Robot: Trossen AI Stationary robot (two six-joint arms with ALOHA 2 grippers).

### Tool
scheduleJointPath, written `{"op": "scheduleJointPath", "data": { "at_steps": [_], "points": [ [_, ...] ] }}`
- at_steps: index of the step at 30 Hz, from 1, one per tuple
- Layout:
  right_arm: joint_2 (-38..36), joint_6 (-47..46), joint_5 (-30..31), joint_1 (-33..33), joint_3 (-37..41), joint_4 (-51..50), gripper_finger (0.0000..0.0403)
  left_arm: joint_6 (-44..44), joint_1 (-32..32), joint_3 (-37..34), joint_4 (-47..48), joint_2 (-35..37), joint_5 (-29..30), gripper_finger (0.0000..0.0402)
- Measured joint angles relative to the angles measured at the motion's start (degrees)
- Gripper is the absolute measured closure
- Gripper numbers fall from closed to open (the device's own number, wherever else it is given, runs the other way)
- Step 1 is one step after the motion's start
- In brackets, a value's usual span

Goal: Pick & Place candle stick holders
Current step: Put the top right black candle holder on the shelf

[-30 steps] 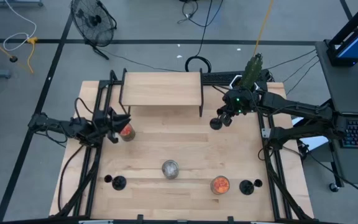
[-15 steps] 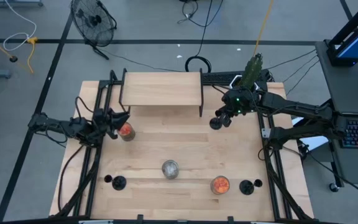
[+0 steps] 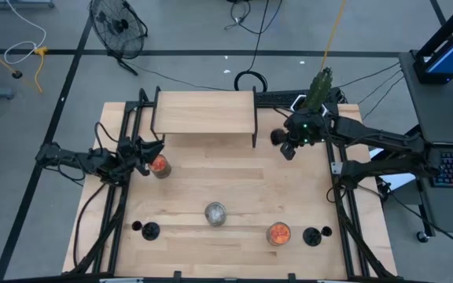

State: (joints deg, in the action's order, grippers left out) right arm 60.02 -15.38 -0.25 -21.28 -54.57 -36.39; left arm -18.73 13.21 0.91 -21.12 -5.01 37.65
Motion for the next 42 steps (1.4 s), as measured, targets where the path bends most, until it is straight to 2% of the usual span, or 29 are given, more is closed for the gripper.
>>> {"op": "scheduleJointPath", "data": {
  "at_steps": [20,26,29,33,42],
  "points": [
    [-0.77,2.04,2.02,-0.11,-0.02,1.39,0.0402,-0.96,0.0,0.0,0.01,0.02,-0.06,0.0289],
    [-1.72,6.57,9.31,-0.11,-0.04,4.36,0.0402,-0.98,0.0,0.0,0.04,0.02,-0.07,0.0289],
    [-2.37,10.96,10.75,-0.15,-0.07,7.1,0.0399,-1.04,0.0,0.0,0.19,0.02,-0.07,0.0289],
    [-2.37,12.27,10.81,-1.15,-0.09,8.75,0.0373,-1.1,0.0,0.0,0.35,0.02,-0.07,0.0289],
    [-2.15,13.92,10.87,-7.07,-0.09,7.53,0.0273,-1.09,0.0,0.0,0.35,0.02,-0.05,0.0289]
  ]
}}
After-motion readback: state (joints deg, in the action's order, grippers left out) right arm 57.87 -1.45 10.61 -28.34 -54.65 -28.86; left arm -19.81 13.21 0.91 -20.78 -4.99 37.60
